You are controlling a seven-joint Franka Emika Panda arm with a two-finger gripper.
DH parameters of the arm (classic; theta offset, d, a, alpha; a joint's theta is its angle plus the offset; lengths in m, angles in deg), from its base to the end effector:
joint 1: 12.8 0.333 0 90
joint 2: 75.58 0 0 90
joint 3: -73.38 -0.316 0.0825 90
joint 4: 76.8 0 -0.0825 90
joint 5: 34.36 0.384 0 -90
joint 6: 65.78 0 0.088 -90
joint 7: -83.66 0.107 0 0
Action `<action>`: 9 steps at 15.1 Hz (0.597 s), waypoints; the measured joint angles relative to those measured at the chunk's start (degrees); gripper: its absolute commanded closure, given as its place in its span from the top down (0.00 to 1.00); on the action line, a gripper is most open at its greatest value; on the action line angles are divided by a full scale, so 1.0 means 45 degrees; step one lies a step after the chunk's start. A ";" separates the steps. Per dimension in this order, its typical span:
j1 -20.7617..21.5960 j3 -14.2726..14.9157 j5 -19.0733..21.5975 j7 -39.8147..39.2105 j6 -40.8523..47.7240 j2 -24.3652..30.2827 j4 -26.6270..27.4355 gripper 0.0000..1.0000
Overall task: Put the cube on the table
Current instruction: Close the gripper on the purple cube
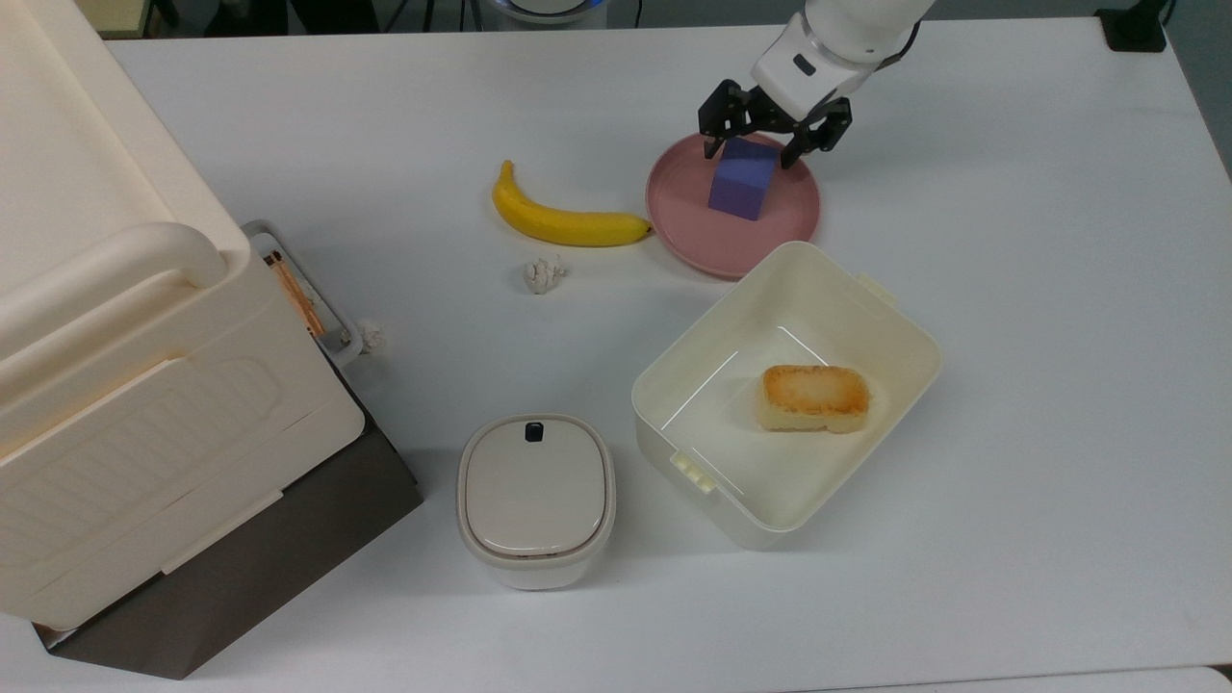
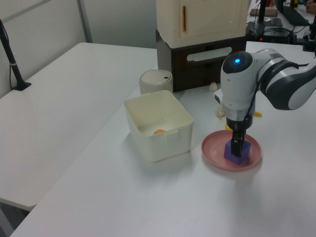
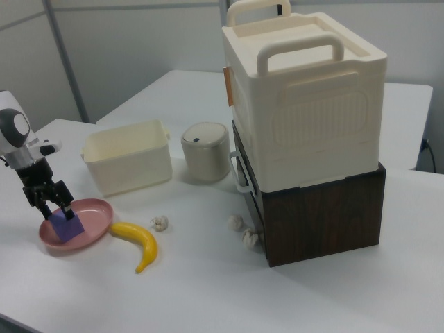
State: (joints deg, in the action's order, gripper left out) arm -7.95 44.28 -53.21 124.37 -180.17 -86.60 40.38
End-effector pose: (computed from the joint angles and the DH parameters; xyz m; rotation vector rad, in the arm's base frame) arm 0.4751 0.2895 0.3438 2.8628 0.0755 -0.0715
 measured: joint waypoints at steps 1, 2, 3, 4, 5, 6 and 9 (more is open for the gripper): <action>0.0018 -0.0004 -0.0007 0.0042 0.0000 -0.0073 0.0003 1.00; 0.0020 -0.0004 -0.0009 0.0053 0.0000 -0.0140 0.0004 1.00; 0.0020 -0.0004 -0.0010 0.0077 0.0000 -0.0201 0.0005 1.00; 0.0021 -0.0004 -0.0035 0.0151 0.0000 -0.0264 0.0006 1.00; 0.0022 -0.0004 -0.0148 0.0296 0.0000 -0.0338 0.0007 0.99; 0.0025 -0.0004 -0.0313 0.0484 0.0000 -0.0425 0.0008 0.85; 0.0054 -0.0009 -0.0855 0.1093 -0.0001 -0.0680 0.0010 0.37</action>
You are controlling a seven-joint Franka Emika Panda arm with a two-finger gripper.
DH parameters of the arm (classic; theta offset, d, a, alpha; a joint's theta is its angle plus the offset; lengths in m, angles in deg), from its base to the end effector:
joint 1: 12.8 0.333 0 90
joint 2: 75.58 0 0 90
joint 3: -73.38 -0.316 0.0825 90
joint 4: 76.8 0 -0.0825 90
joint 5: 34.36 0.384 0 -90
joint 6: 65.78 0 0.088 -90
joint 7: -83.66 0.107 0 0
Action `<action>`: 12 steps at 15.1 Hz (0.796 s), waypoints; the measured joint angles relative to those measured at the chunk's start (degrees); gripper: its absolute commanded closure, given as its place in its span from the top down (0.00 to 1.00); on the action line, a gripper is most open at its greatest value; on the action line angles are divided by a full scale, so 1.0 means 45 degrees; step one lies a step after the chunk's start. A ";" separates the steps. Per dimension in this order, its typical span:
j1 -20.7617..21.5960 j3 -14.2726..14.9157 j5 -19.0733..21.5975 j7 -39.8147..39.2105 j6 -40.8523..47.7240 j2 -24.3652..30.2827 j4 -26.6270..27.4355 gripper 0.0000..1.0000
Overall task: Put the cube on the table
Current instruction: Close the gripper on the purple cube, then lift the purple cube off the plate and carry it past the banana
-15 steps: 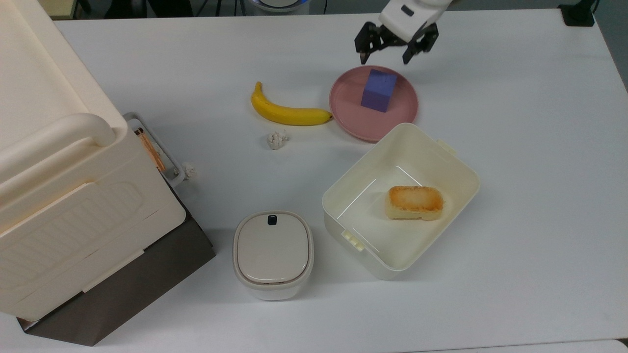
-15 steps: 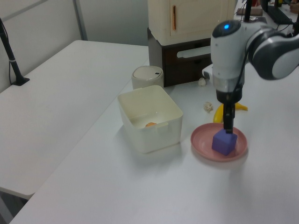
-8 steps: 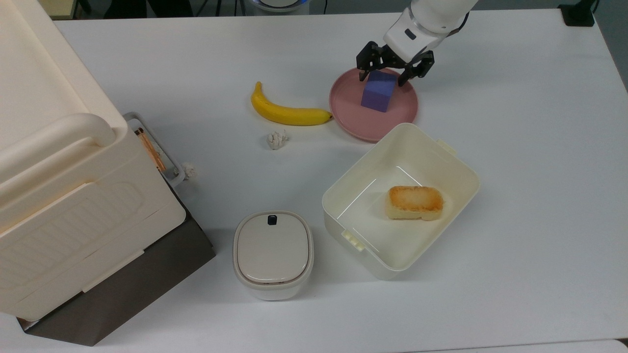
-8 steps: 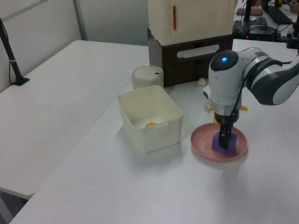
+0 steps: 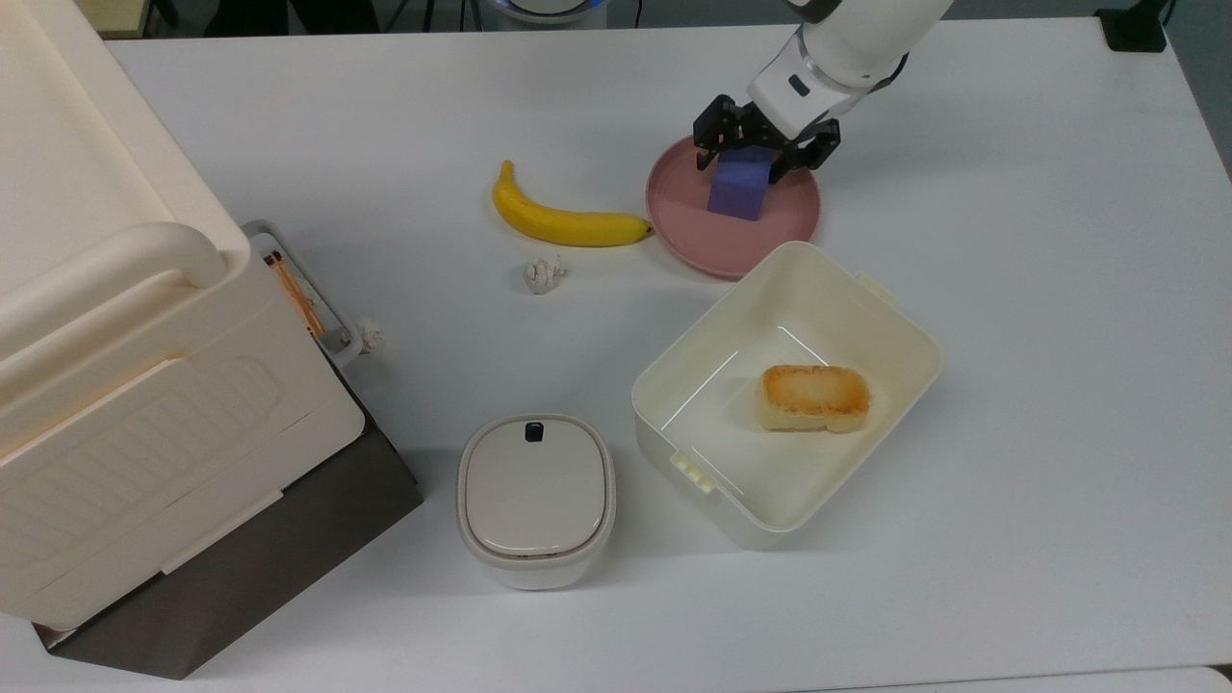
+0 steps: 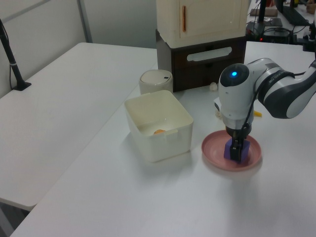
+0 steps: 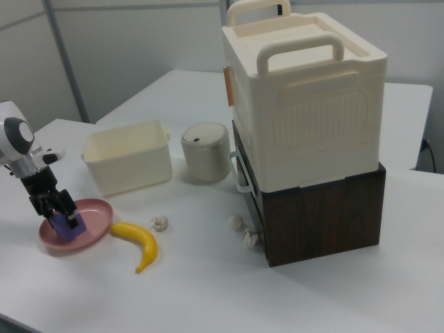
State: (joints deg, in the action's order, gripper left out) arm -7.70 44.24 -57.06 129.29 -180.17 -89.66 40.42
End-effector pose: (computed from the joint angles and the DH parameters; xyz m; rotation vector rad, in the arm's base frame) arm 0.4763 0.2890 0.3176 2.8142 0.0217 -0.0728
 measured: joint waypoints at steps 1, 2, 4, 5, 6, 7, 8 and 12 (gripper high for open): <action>0.0011 0.0000 -0.0088 0.0129 -0.0001 -0.0048 0.0000 0.34; 0.0027 -0.0002 -0.0109 0.0250 -0.0013 -0.0061 -0.0020 0.31; 0.0045 -0.0003 -0.0109 0.0411 -0.0013 -0.0054 -0.0055 0.31; 0.0047 -0.0005 -0.0109 0.0462 -0.0013 -0.0054 -0.0056 0.31; 0.0046 -0.0004 -0.0109 0.0486 -0.0013 -0.0054 -0.0063 0.31; 0.0039 -0.0004 -0.0109 0.0525 -0.0013 -0.0049 -0.0091 0.31; 0.0019 -0.0004 -0.0109 0.0571 -0.0013 -0.0039 -0.0171 0.31; -0.0664 0.0018 -0.0109 0.0680 -0.0014 0.0139 -0.0825 0.31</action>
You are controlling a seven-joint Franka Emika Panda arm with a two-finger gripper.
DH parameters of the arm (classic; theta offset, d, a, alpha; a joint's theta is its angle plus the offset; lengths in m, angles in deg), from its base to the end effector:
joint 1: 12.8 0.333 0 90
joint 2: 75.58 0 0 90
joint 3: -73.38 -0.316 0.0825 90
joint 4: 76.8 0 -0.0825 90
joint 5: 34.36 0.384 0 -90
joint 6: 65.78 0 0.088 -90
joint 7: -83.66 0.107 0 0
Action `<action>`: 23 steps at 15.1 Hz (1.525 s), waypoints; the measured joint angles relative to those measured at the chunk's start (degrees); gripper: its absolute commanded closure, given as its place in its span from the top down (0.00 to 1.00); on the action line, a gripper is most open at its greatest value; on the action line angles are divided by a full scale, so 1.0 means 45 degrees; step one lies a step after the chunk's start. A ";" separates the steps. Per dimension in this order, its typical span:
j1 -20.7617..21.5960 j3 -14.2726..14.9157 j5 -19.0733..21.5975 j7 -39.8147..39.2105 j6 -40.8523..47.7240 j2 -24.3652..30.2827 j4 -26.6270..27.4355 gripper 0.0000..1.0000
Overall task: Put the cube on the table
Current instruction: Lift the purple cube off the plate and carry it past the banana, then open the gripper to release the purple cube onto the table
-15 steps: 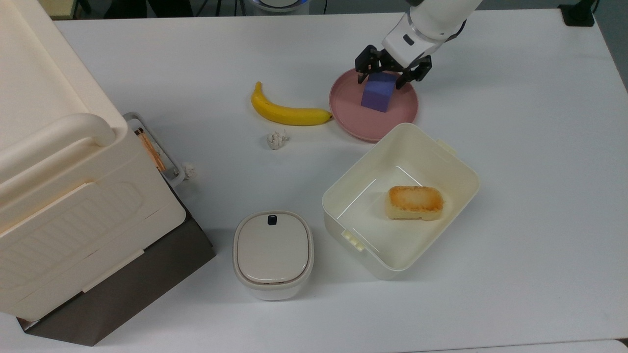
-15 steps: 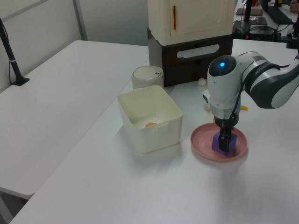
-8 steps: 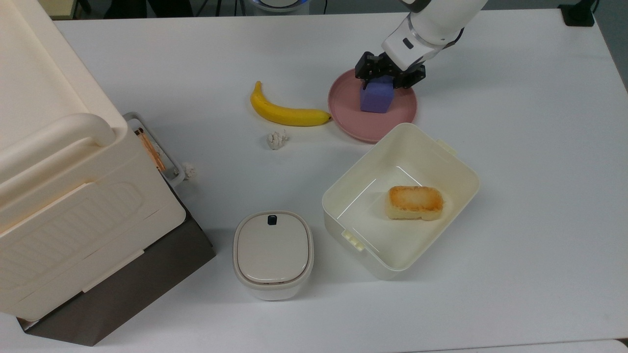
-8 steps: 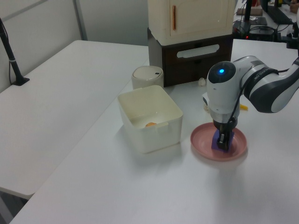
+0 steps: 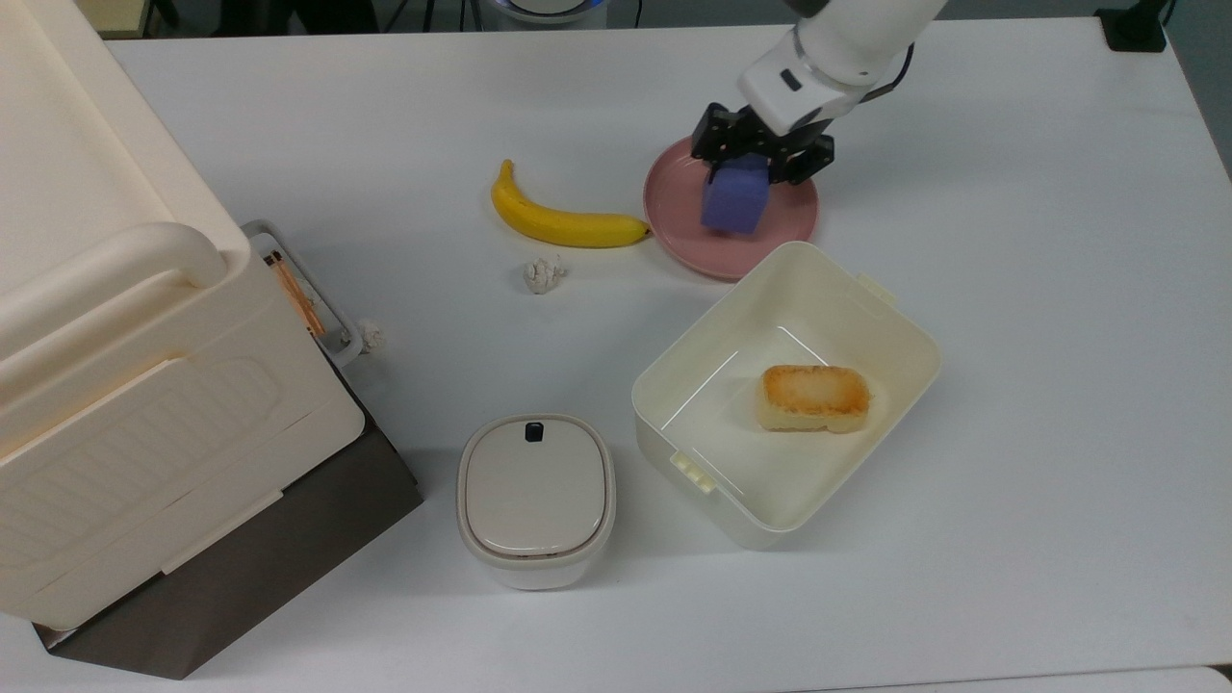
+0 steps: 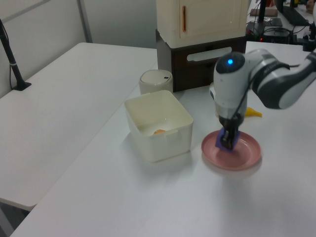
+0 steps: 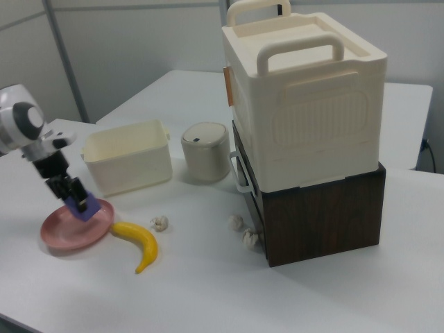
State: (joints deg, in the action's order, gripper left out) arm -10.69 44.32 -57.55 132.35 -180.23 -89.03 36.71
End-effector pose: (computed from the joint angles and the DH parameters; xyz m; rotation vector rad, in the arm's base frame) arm 0.5092 0.2696 0.3503 2.8426 -0.1484 0.0251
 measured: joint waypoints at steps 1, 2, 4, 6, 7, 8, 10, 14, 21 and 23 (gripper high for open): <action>-0.0311 0.0018 0.0000 0.0010 0.0000 0.0047 -0.0157 0.31; -0.0595 0.0051 0.0000 0.0033 0.0000 0.0080 -0.0271 0.31; -0.1132 0.0127 -0.0009 0.0116 0.0000 0.0097 -0.0512 0.31; -0.1539 0.0372 -0.0039 0.0286 0.0000 0.0112 -0.0825 0.31; -0.1651 0.0632 -0.0042 0.0296 -0.0001 0.0116 -0.1006 0.31; -0.1720 0.0942 -0.0043 0.0297 -0.0013 0.0114 -0.1203 0.31; -0.1848 0.1805 -0.0043 0.0300 -0.0488 0.0085 -0.1633 0.32; -0.2036 0.2760 -0.0043 0.0300 -0.1324 -0.0036 -0.1930 1.00; -0.1954 0.2825 -0.0138 0.0302 -0.1367 -0.0172 -0.1945 1.00; -0.1955 0.2826 -0.0140 0.0302 -0.1367 -0.0172 -0.1967 1.00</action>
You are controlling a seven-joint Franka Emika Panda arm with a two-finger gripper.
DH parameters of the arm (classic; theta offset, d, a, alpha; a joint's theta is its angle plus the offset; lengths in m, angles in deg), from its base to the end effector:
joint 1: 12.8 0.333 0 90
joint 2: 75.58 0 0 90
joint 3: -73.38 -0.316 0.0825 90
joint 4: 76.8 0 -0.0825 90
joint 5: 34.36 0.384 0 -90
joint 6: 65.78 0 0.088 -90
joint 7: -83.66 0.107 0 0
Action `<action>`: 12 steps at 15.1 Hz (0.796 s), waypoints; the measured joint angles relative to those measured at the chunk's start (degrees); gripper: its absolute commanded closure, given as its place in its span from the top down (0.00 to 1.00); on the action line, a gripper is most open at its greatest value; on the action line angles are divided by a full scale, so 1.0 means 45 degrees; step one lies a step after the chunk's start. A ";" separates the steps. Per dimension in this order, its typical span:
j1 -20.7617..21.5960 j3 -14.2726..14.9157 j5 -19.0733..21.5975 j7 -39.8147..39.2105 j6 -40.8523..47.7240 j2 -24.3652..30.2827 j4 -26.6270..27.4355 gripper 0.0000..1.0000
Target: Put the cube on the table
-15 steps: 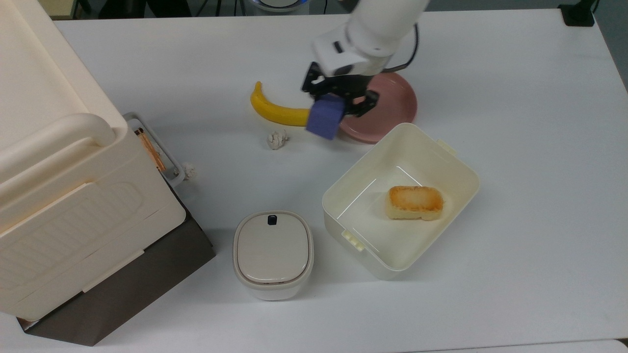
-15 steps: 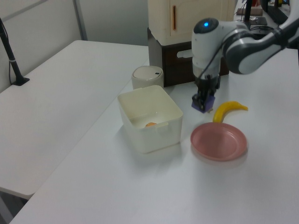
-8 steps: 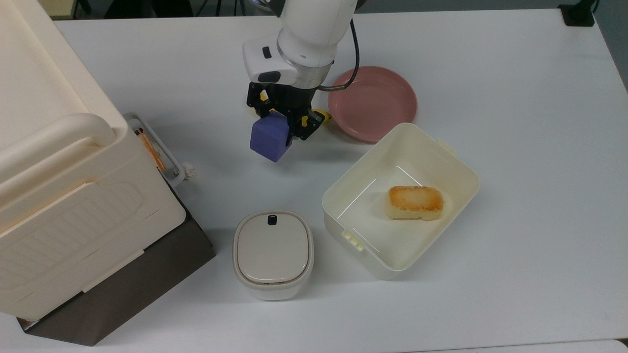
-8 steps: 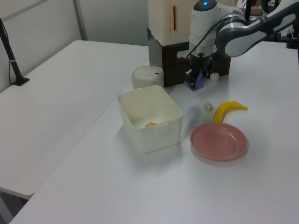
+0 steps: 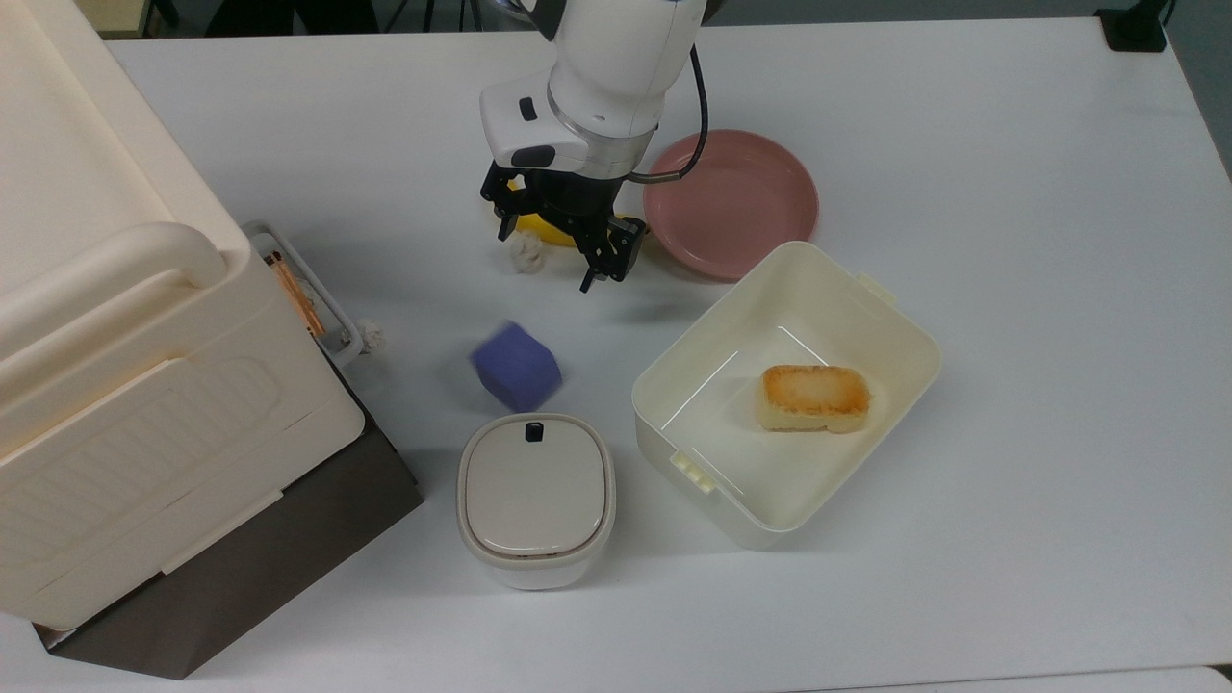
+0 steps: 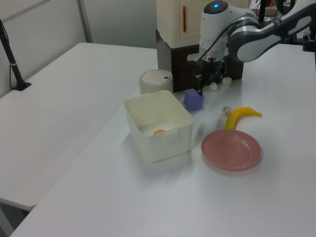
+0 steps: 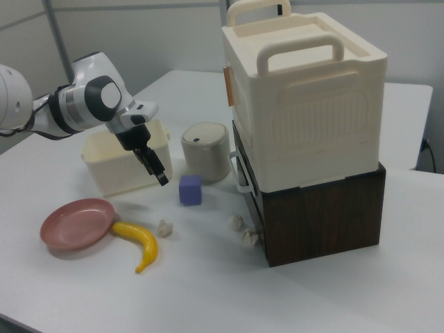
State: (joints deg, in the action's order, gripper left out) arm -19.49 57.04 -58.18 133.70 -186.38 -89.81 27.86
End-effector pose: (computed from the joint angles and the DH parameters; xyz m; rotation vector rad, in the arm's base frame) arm 0.6220 0.0757 0.4095 2.8044 -0.7296 0.2691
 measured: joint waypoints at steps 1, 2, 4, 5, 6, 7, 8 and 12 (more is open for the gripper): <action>0.0000 0.0001 0.0000 0.0000 0.0000 0.0000 -0.0018 1.00; -0.0004 0.0007 0.0000 0.0008 0.0000 0.0000 -0.0070 1.00; -0.0078 0.0037 0.0000 0.0054 0.0084 0.0043 -0.0292 1.00; -0.0174 0.0051 0.0000 0.0055 0.0344 0.0133 -0.0434 1.00; -0.0249 0.0071 0.0000 0.0055 0.0757 0.0274 -0.0554 1.00; -0.0317 0.0073 0.0000 0.0053 0.1260 0.0485 -0.0644 1.00; -0.0342 0.0086 0.0001 0.0003 0.1750 0.0748 -0.0715 1.00; -0.0322 0.0705 0.1414 -0.2070 0.3452 0.2080 -0.1100 1.00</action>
State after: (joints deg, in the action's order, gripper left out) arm -20.93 60.21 -51.81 124.39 -170.85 -80.45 22.91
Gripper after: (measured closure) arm 0.000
